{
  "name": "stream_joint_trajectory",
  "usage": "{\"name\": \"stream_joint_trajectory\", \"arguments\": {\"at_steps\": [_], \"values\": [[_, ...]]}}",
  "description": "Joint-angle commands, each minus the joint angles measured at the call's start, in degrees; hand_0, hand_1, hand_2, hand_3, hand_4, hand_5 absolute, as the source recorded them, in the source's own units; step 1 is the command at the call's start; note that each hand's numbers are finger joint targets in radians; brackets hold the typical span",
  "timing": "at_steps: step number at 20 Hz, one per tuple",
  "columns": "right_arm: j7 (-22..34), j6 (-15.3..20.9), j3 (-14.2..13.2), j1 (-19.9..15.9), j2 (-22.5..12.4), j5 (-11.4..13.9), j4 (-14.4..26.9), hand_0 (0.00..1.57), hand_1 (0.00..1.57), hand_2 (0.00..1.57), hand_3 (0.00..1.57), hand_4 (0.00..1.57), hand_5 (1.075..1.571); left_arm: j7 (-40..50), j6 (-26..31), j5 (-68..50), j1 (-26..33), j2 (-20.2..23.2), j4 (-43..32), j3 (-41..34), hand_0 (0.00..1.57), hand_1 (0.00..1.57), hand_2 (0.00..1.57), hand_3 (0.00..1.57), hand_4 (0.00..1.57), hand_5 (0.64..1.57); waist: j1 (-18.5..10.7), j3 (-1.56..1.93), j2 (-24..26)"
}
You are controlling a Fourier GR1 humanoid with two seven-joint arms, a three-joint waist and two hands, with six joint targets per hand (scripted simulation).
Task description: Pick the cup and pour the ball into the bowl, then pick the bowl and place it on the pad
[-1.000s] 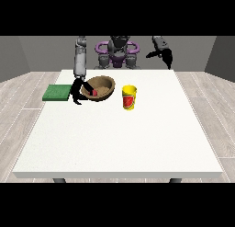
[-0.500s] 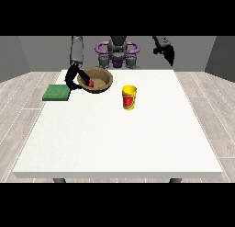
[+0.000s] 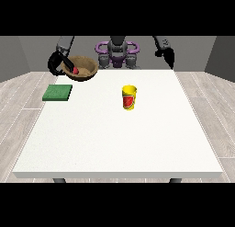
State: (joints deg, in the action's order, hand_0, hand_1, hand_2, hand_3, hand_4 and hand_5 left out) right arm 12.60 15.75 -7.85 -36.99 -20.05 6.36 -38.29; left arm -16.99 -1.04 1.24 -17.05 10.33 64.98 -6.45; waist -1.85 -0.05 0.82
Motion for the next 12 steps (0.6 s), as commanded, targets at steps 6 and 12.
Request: {"name": "stream_joint_trajectory", "arguments": {"at_steps": [6,12], "values": [[-6.73,-9.65,-5.36,4.85,-10.76,-3.40,-1.08,1.57,1.57,1.57,0.22,0.88,1.570,0.68,5.84,-5.37,-2.63,6.39,1.49,-5.72,0.00,0.00,0.00,0.00,1.25,1.503,-0.24,0.08,-4.57],[-11.40,-8.94,-9.61,5.92,-13.75,-5.46,0.95,1.57,1.57,1.57,0.00,0.86,1.570,0.86,15.77,-14.96,-5.03,18.98,-0.64,-16.54,0.00,0.00,0.00,0.00,1.30,1.571,-3.99,0.07,-8.96]]}}
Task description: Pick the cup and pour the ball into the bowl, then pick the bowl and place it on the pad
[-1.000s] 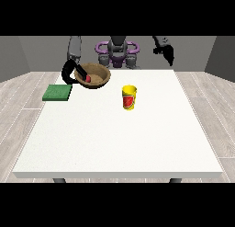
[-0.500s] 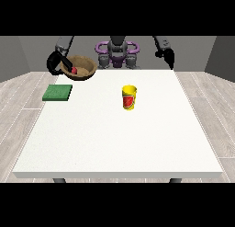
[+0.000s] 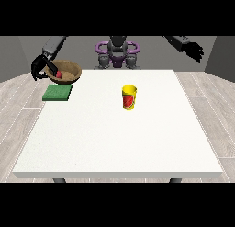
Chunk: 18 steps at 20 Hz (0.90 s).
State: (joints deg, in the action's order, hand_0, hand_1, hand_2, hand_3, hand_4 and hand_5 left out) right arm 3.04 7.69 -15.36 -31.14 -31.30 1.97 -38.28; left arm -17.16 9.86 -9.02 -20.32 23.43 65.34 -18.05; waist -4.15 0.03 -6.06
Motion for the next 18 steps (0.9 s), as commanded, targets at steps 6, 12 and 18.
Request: {"name": "stream_joint_trajectory", "arguments": {"at_steps": [6,12,18], "values": [[-5.16,2.40,-2.91,0.36,-0.50,-1.54,-2.14,1.57,1.57,1.57,0.00,0.79,1.567,-8.50,14.17,-8.71,0.04,15.09,-12.72,-13.05,0.00,0.00,0.00,0.00,1.23,1.566,-0.42,-0.08,-6.80],[-6.17,2.24,-7.59,-0.98,-6.37,-3.38,2.92,1.57,1.57,1.57,0.71,0.00,1.560,-7.27,15.67,-10.14,-1.77,17.81,-12.55,-13.93,0.00,0.00,0.00,0.00,1.19,1.558,-0.54,-0.02,-10.22],[-5.35,0.90,-7.09,-4.50,-6.80,-2.97,7.47,0.42,0.42,0.56,0.92,0.00,1.518,-8.19,13.36,-9.01,-1.68,15.95,-9.49,-12.36,0.00,0.00,0.00,0.00,1.17,1.549,-2.87,0.01,-11.14]]}}
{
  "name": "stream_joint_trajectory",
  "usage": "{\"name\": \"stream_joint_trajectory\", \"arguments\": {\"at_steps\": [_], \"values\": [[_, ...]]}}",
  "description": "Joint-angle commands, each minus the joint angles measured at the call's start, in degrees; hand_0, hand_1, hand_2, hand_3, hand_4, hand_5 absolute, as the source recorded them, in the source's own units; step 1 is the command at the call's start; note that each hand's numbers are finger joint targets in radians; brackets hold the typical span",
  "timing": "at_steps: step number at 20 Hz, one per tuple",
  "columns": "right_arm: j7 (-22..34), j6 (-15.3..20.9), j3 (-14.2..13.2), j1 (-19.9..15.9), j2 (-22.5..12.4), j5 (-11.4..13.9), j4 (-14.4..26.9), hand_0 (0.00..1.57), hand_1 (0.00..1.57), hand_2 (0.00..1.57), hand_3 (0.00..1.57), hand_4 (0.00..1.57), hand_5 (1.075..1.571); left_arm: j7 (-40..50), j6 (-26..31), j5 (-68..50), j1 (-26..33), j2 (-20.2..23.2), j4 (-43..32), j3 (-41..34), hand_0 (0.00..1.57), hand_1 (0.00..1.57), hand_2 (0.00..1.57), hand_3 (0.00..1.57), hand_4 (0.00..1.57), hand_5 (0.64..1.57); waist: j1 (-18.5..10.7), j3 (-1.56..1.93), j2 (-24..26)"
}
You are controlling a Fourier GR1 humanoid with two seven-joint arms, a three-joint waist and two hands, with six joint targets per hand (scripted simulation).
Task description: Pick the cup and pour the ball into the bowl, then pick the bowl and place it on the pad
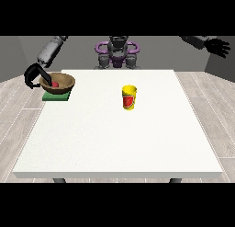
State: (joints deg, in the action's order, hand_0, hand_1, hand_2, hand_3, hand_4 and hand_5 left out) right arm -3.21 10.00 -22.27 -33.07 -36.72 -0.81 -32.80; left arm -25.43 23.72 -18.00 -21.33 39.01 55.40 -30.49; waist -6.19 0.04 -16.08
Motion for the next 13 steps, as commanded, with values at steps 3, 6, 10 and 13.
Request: {"name": "stream_joint_trajectory", "arguments": {"at_steps": [3,6,10,13], "values": [[1.91,-2.80,-0.31,-3.68,-0.54,-1.16,2.43,0.00,0.00,0.36,0.44,0.00,1.412,1.84,-0.70,-0.58,-1.47,0.31,0.44,0.47,0.00,0.00,0.00,0.00,1.18,1.549,-0.18,0.00,0.79],[4.51,-4.27,0.07,-5.20,-2.95,-0.66,3.33,0.00,0.00,0.00,0.12,0.00,1.369,5.38,-2.39,0.99,-1.46,-3.29,4.42,4.62,0.00,0.00,0.00,0.00,1.08,1.567,0.27,0.02,3.41],[8.37,-4.98,3.56,-3.66,-1.05,1.98,4.19,0.00,0.00,0.00,0.00,0.00,1.356,14.97,-8.51,3.49,0.30,-12.62,11.93,12.42,0.00,0.00,0.00,0.00,0.90,1.559,-0.34,0.04,16.14],[9.91,-8.51,5.44,-7.41,3.28,0.50,-1.89,0.00,0.00,0.00,0.00,0.48,1.434,13.39,-8.08,5.18,3.75,-12.31,5.23,11.84,0.00,0.00,0.00,0.00,0.90,1.559,3.70,-0.18,23.01]]}}
